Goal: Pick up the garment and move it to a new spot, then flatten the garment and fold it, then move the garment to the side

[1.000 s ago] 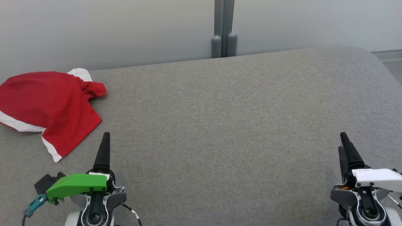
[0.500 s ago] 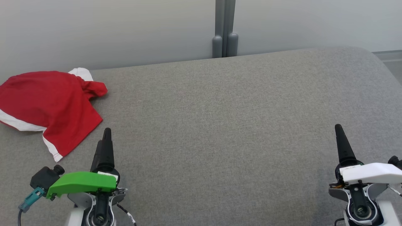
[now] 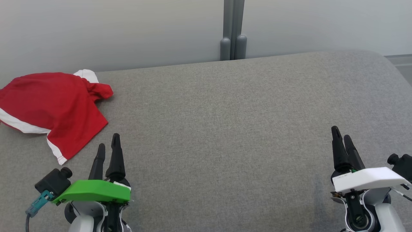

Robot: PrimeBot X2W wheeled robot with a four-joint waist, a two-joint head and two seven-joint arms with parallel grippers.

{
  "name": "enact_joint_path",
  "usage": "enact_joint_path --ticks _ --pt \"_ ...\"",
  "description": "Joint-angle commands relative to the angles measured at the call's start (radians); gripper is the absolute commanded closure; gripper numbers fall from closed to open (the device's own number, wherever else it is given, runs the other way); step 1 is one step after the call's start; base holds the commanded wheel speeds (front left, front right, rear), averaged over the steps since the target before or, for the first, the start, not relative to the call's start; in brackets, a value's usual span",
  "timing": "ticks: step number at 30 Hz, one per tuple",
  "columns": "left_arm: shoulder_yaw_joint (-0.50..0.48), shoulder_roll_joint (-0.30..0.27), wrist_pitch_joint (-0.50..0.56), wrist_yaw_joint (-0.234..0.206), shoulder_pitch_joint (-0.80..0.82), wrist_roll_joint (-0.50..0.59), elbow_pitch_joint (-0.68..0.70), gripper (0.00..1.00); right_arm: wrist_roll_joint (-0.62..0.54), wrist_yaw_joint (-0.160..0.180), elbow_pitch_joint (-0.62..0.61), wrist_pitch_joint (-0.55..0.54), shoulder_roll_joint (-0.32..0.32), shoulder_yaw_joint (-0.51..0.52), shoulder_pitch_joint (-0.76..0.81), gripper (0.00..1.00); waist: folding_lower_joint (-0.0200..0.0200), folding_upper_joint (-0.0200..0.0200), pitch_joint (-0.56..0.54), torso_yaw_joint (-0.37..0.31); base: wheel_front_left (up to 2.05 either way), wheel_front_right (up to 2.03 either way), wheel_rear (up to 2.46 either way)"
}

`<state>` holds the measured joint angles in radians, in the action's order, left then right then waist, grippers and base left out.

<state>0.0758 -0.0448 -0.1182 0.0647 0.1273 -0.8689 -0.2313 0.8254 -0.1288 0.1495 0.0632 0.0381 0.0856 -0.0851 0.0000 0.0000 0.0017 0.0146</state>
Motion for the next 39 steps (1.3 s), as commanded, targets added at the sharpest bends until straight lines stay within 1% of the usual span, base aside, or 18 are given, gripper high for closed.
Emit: enact_joint_path --ticks 1,9,19,39 --pt "0.004 -0.005 -0.009 -0.005 -0.003 0.035 0.018 0.00 -0.034 -0.002 -0.023 0.011 0.008 -0.005 -0.002 0.00 0.0000 0.0000 -0.001 0.001 0.00 0.00 0.00" --pt "0.006 -0.005 -0.029 -0.019 -0.032 0.162 0.022 0.00 -0.159 -0.002 -0.039 0.039 0.008 -0.032 0.018 0.00 0.0000 0.0000 -0.007 0.008 0.00 0.00 0.00" --pt "0.002 -0.006 -0.054 -0.035 -0.058 0.306 0.007 0.00 -0.286 -0.003 -0.057 0.075 0.010 -0.058 0.041 0.00 0.0000 0.0000 -0.017 0.014 0.00 0.00 0.00" --pt "0.011 -0.007 -0.092 -0.061 -0.089 0.488 0.011 0.00 -0.466 -0.003 -0.054 0.127 0.012 -0.102 0.065 0.00 0.0000 0.0000 -0.025 0.026 0.00 0.00 0.00"
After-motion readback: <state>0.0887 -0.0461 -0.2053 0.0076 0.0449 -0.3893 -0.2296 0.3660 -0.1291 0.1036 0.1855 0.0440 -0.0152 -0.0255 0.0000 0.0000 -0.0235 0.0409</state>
